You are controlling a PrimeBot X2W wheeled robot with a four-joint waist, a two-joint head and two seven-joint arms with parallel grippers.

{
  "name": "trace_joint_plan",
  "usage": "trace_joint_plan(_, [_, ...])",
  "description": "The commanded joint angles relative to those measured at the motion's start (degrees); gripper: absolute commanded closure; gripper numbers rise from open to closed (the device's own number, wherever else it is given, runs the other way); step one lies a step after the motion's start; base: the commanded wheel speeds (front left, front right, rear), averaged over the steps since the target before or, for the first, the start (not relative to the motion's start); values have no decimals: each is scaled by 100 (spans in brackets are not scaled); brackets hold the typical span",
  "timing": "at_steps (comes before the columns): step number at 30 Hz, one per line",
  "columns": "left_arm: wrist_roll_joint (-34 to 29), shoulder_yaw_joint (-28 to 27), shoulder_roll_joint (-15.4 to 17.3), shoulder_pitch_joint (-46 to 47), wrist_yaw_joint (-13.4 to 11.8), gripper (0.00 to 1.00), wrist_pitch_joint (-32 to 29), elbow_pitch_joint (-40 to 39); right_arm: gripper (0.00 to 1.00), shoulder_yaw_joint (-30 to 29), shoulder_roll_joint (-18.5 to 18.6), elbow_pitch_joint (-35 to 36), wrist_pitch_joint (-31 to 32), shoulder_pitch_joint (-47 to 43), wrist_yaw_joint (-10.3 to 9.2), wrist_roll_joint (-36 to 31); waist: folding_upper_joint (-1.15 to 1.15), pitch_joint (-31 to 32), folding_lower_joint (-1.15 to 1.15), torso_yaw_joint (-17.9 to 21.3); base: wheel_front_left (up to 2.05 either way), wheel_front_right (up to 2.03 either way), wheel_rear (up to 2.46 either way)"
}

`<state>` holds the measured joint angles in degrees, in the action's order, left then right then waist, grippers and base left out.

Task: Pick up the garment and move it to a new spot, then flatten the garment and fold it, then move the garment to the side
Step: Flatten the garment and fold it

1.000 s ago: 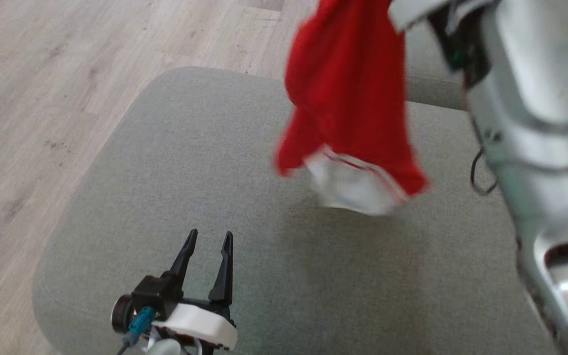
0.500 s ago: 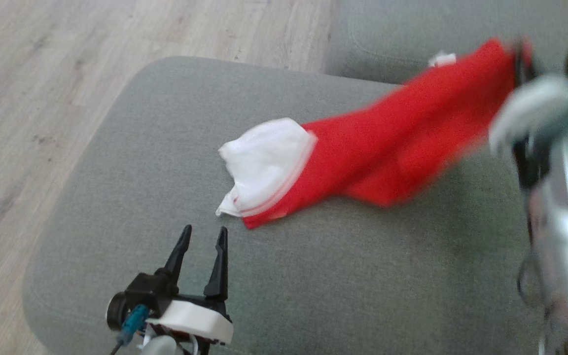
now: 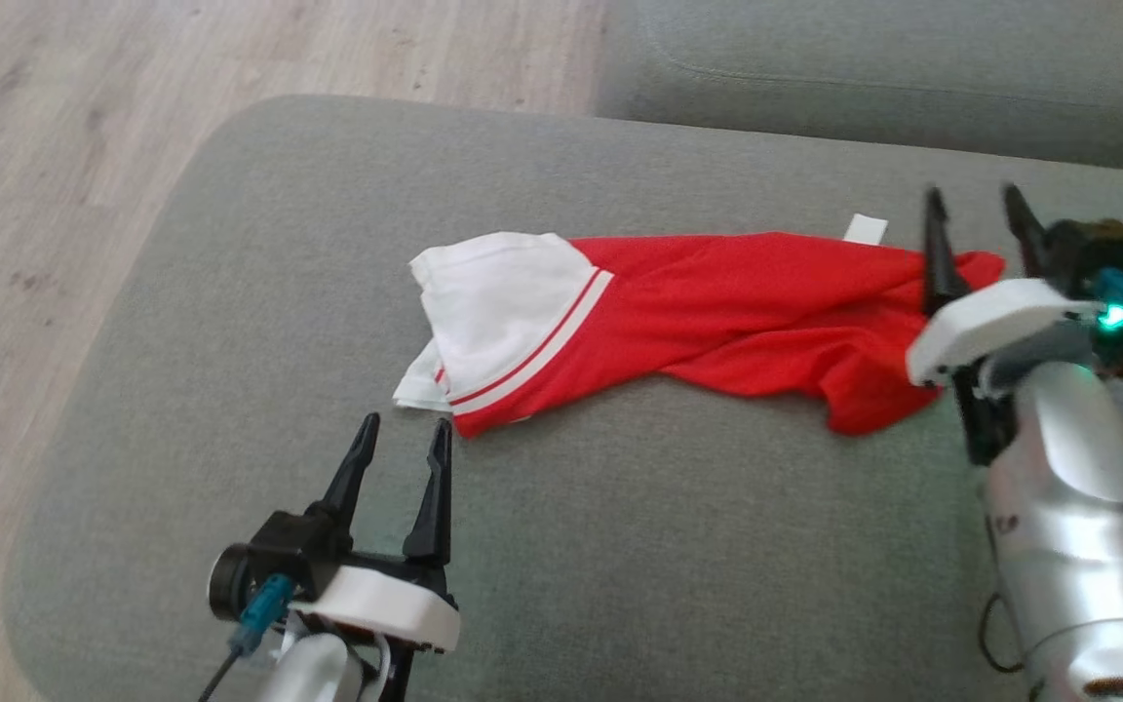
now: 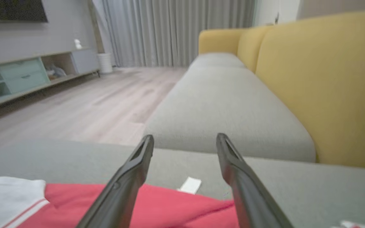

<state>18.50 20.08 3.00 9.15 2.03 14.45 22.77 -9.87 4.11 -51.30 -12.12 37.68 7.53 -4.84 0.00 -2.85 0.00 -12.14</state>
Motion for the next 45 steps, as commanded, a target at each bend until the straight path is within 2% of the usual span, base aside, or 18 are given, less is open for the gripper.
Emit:
trace_joint_plan(1, [-56,-242,14,248,6,0,55,-160,0,247,-65,301,-110,44,-4,130,0,34,0,87,0,0,0])
trace_joint_plan(6, [-95,-377,66,287,11,0,55,-202,0,885,-115,1429,-270,-796,-4,657,0,57,0,371,0,0,0])
trace_joint_plan(11, [-107,-476,79,326,50,0,55,-220,0,1221,-121,2931,-285,-2206,-4,1205,0,8,0,607,0,0,0])
trace_joint_plan(14, [-64,-612,128,367,74,0,55,-217,0,1432,-122,3532,-286,-2976,-4,1463,0,-106,0,802,0,0,0])
trace_joint_plan(19, [-136,-732,471,770,179,0,31,-102,0,1697,-123,3900,-286,-3342,-4,1588,0,-351,0,1153,0,0,0])
trace_joint_plan(20, [-181,-713,690,1052,255,0,-175,20,0,1725,-123,3986,-287,-3289,-4,1585,0,-492,0,1281,0,0,0])
trace_joint_plan(22, [-230,-680,919,1379,322,0,-440,174,0,1696,-123,4064,-287,-3217,-4,1584,0,-637,0,1378,0,0,0])
trace_joint_plan(26, [-52,-870,1167,1941,332,0,-1025,703,0,1607,-123,4138,-287,-3138,-4,1619,0,-934,0,1536,0,0,0])
trace_joint_plan(33, [-21,-1002,1438,2556,338,0,-931,1541,0,1613,-123,4167,-287,-3052,-4,1649,0,-1361,0,1697,0,0,0])
trace_joint_plan(41, [-32,-829,1429,2962,421,2,-730,2207,0,1605,-123,4151,-287,-2966,-4,1691,0,-1530,0,1685,0,0,0])
trace_joint_plan(42, [-26,-791,1419,2995,437,56,-738,2273,0,1610,-123,4142,-287,-2961,-4,1696,0,-1534,0,1676,0,0,0])
trace_joint_plan(43, [-20,-752,1414,3027,452,100,-735,2330,0,1621,-123,4135,-287,-2955,-4,1702,0,-1535,0,1668,0,0,0])
trace_joint_plan(45, [-11,-670,1410,3077,479,100,-686,2404,0,1641,-123,4120,-287,-2941,-4,1709,0,-1528,0,1658,0,0,0])
